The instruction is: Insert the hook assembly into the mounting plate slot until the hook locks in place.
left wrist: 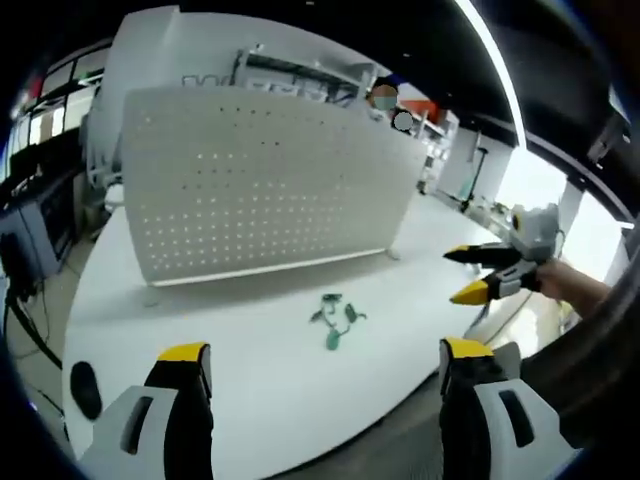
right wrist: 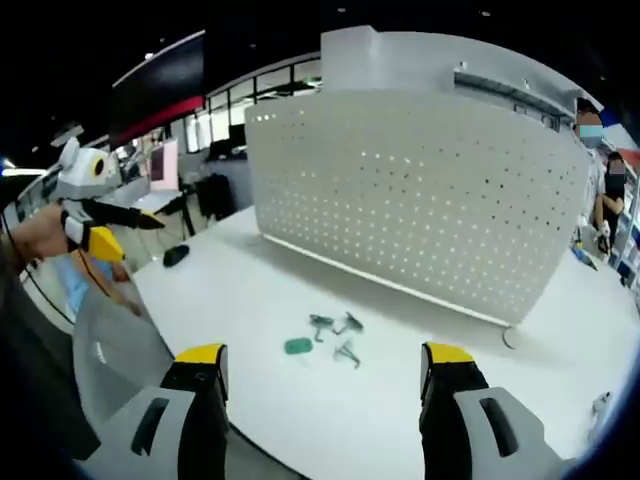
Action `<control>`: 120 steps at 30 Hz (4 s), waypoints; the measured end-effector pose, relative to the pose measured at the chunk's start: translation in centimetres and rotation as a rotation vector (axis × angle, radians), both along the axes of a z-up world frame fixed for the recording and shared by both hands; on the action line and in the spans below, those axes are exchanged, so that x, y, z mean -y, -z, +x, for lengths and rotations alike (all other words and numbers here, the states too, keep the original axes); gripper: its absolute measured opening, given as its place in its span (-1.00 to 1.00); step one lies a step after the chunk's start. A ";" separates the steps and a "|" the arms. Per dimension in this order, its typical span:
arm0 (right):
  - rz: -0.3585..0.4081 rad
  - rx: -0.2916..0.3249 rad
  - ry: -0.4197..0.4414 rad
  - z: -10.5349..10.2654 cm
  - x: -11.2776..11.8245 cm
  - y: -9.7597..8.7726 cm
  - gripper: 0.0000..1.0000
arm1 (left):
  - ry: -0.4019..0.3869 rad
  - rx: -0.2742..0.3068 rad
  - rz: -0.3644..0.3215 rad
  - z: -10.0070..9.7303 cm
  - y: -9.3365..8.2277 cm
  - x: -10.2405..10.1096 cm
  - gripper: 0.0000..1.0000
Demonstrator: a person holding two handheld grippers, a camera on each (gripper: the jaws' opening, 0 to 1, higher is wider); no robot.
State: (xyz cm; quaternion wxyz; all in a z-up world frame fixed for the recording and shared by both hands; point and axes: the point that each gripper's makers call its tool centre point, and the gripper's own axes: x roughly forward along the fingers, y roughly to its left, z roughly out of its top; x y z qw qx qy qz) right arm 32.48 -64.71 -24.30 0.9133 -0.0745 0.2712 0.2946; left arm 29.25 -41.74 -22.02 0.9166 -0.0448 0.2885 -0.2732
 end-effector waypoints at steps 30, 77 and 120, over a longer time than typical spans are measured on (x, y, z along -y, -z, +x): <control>0.030 -0.136 -0.039 -1.8 -1.2 2.4 0.55 | 0.006 -0.028 -0.012 -0.6 1.0 0.2 0.91; 0.037 -0.142 -0.035 -0.8 -2.8 4.0 0.32 | 0.029 -0.066 -0.005 -0.9 2.5 -0.2 0.88; 0.012 -0.329 -0.184 3.4 -10.5 15.4 -0.05 | -0.004 -0.116 0.000 -1.4 4.4 -1.2 0.87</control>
